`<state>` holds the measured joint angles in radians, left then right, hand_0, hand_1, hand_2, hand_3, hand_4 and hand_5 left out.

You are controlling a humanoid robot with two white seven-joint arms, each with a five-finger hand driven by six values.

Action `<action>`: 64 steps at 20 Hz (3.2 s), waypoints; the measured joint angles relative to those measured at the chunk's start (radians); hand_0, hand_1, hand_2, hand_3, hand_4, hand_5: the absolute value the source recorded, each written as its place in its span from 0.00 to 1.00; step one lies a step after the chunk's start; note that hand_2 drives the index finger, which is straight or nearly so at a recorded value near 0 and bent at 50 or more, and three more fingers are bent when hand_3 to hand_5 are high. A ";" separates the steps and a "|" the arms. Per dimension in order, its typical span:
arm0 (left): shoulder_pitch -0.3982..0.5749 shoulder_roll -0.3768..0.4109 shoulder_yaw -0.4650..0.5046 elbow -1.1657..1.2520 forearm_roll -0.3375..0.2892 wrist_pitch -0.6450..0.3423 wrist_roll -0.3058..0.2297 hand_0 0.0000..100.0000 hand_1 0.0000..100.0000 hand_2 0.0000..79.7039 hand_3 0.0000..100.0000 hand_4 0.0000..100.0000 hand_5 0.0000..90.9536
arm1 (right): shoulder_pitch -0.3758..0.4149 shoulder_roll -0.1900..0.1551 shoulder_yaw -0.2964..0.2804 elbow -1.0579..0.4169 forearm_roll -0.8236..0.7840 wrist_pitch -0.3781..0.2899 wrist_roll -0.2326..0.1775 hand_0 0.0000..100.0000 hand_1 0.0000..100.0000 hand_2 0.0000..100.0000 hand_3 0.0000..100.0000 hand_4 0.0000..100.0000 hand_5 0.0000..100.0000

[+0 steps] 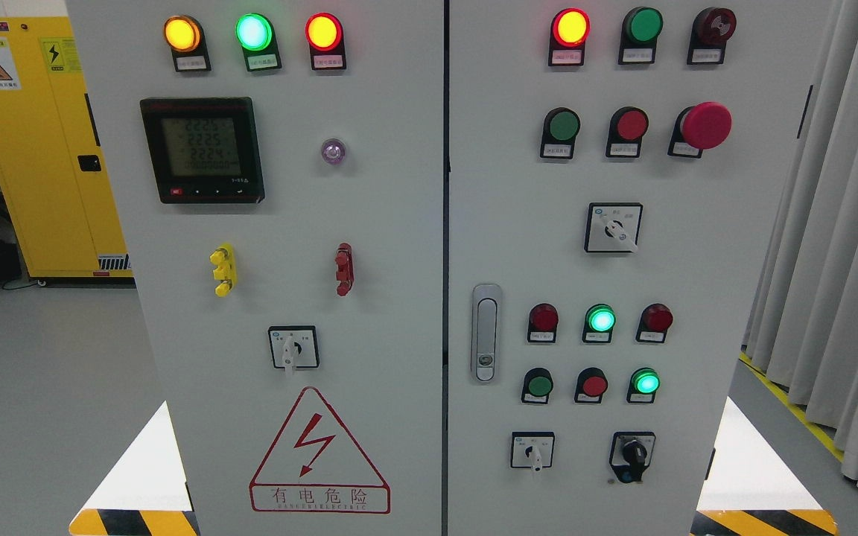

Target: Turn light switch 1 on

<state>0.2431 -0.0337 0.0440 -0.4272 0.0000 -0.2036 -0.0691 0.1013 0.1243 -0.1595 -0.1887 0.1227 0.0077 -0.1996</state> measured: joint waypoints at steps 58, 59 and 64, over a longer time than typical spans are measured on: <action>-0.177 -0.003 -0.033 -1.559 -0.054 0.462 0.184 0.16 0.56 0.72 0.86 0.89 0.97 | 0.000 0.000 0.000 0.000 0.000 0.000 0.000 0.00 0.50 0.04 0.00 0.00 0.00; -0.188 -0.005 -0.034 -1.562 -0.060 0.475 0.185 0.16 0.56 0.72 0.86 0.89 0.97 | 0.000 0.000 0.000 0.000 0.000 0.000 0.000 0.00 0.50 0.04 0.00 0.00 0.00; -0.240 -0.010 -0.038 -1.575 -0.080 0.534 0.199 0.18 0.56 0.72 0.87 0.89 0.97 | 0.000 0.000 0.000 0.000 0.000 0.000 0.000 0.00 0.50 0.04 0.00 0.00 0.00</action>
<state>0.0036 -0.0439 0.0063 -2.0020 -0.0804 0.3307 0.1296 0.1012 0.1243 -0.1595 -0.1887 0.1227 0.0077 -0.1995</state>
